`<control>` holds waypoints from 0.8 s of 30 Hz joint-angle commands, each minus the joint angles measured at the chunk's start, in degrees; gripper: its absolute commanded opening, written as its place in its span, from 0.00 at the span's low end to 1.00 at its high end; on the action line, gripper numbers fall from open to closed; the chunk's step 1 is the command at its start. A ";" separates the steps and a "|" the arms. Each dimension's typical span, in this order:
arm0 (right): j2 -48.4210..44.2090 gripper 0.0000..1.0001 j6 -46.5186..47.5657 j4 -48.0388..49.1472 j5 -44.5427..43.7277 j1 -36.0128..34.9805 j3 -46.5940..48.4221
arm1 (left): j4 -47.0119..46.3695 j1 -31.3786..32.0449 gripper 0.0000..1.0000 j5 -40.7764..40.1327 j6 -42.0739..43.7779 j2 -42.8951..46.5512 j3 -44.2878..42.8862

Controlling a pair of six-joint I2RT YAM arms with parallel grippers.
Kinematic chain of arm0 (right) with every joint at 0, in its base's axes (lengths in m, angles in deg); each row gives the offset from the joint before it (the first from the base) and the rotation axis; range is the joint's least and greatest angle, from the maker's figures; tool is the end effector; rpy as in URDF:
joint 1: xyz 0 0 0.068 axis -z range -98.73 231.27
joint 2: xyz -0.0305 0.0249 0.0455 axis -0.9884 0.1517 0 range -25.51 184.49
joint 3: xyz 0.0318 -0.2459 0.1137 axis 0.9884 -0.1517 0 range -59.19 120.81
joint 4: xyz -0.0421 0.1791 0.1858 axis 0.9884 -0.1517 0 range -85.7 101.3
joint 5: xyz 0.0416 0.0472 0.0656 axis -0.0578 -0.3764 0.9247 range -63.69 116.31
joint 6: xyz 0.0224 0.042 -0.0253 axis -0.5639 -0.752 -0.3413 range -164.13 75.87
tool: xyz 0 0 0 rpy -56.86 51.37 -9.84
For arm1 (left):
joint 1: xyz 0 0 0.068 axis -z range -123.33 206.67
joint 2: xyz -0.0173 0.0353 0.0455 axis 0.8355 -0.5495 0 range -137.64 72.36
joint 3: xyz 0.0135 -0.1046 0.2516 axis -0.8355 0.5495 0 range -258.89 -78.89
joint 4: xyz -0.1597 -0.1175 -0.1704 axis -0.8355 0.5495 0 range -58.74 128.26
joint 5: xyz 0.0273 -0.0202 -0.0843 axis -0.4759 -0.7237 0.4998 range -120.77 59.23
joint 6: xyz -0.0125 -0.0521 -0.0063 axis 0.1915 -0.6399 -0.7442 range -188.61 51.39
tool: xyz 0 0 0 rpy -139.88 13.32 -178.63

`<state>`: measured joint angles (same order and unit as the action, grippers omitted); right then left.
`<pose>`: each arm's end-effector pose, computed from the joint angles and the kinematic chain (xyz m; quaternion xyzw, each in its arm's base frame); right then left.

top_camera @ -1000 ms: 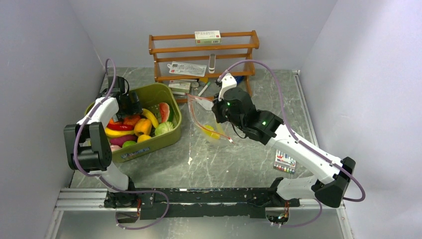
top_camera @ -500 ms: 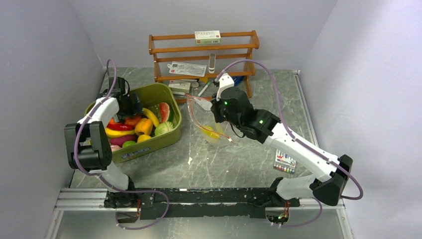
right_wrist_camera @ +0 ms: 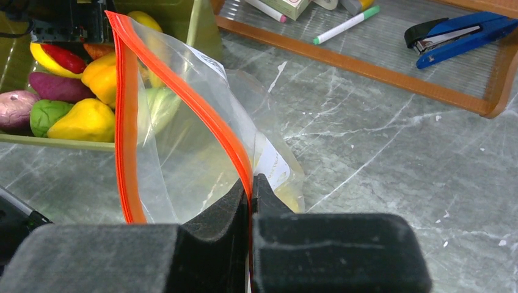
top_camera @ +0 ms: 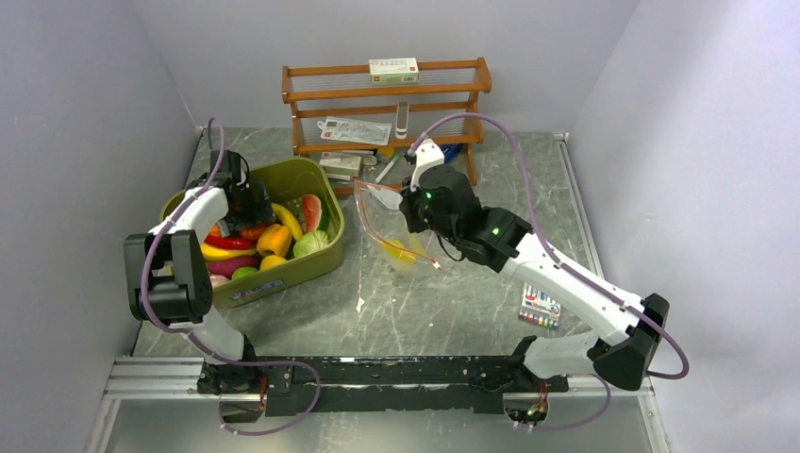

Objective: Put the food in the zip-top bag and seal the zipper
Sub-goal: Pick up the fake vegetable from the bin.

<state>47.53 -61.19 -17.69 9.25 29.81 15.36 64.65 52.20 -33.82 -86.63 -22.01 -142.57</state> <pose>0.1839 0.2142 0.3826 -0.1765 0.8303 0.1841 0.4955 0.3281 0.0276 0.2048 -0.1958 0.9543 -0.0008 0.2257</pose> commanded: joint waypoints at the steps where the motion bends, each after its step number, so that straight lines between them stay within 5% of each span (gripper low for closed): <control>1: -1.99 0.00 -0.42 1.31 0.36 0.07 -0.18 | 1.16 1.00 0.79 1.76 0.73 0.54 1.12; 12: -0.74 0.00 -2.84 1.14 4.21 0.10 -0.86 | 3.38 1.58 0.45 2.54 1.72 8.32 -1.44; 24: 1.45 0.00 -6.09 -1.26 1.50 0.10 0.20 | 3.34 1.61 0.36 8.72 2.22 22.38 0.08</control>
<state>47.70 -65.15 -17.41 11.75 29.81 14.31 67.71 53.51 -28.99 -85.10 -4.21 -142.48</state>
